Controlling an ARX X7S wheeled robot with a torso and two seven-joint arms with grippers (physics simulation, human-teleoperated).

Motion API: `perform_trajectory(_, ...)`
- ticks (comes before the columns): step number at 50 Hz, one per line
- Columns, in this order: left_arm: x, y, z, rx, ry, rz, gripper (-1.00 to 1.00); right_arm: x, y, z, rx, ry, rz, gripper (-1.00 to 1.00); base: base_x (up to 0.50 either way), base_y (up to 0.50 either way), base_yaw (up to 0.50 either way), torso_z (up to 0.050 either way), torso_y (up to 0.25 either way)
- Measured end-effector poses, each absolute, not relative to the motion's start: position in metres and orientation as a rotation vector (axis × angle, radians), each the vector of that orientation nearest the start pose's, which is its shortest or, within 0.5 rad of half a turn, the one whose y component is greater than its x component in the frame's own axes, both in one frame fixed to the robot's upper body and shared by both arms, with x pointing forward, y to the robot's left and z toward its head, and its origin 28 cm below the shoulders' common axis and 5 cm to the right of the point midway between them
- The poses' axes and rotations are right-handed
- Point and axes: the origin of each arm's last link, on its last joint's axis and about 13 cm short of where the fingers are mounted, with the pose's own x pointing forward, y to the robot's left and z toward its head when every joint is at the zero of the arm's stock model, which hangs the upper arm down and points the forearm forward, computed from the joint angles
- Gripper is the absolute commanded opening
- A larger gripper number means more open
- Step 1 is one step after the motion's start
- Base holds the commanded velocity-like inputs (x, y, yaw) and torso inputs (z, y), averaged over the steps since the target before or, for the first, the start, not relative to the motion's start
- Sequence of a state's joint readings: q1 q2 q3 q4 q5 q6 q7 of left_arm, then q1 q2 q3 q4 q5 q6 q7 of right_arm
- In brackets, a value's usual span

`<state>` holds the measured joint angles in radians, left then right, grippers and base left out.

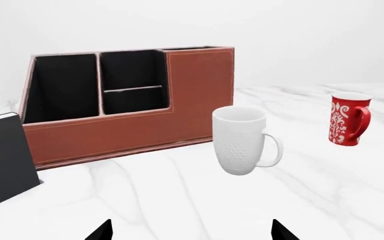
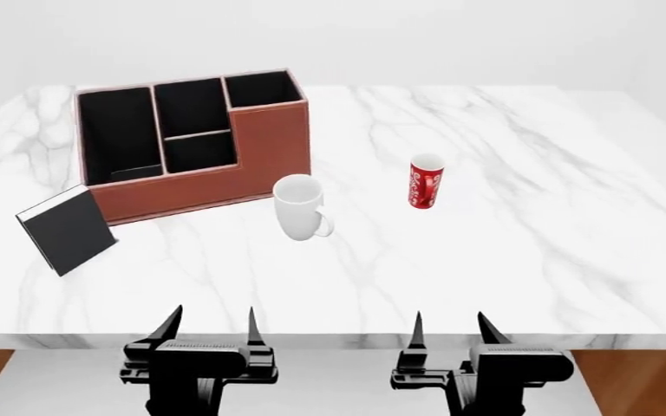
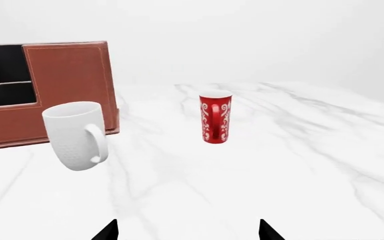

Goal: Pick up the red mug and place it to the right of the caddy.

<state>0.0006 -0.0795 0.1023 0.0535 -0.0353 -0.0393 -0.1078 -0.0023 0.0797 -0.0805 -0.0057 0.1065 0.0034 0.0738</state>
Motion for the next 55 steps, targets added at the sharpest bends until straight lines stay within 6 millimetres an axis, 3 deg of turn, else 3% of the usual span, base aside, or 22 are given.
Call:
perform_trajectory(5,0.216,0.201,0.04,0.031,0.003,-0.022,1.0,0.213,-0.101,0.022,0.025,0.013,-0.014,1.0,0.0,0.0,0.0,0.0,0.0)
perform_trajectory(11,0.25,0.203,0.119,-0.005,-0.044,-0.05,1.0,0.228,-0.106,0.059,0.061,0.015,-0.015,1.0,0.0,0.0,0.0,0.0,0.0)
perform_trajectory(15,0.261,0.204,0.167,-0.007,-0.084,-0.075,1.0,0.234,-0.108,0.077,0.074,0.014,-0.002,1.0,0.38,0.0,0.0,0.0,0.0)
perform_trajectory(23,0.262,0.207,0.217,0.015,-0.135,-0.1,1.0,0.239,-0.109,0.095,0.086,0.019,0.03,1.0,0.5,0.0,0.0,0.0,0.0)
perform_trajectory(35,0.258,0.209,0.244,0.035,-0.162,-0.113,1.0,0.242,-0.109,0.104,0.096,0.026,0.056,1.0,0.5,0.0,0.0,0.0,0.0)
perform_trajectory(55,0.257,0.21,0.251,0.04,-0.168,-0.115,1.0,0.243,-0.109,0.104,0.104,0.038,0.068,1.0,0.5,0.0,0.0,0.0,0.001)
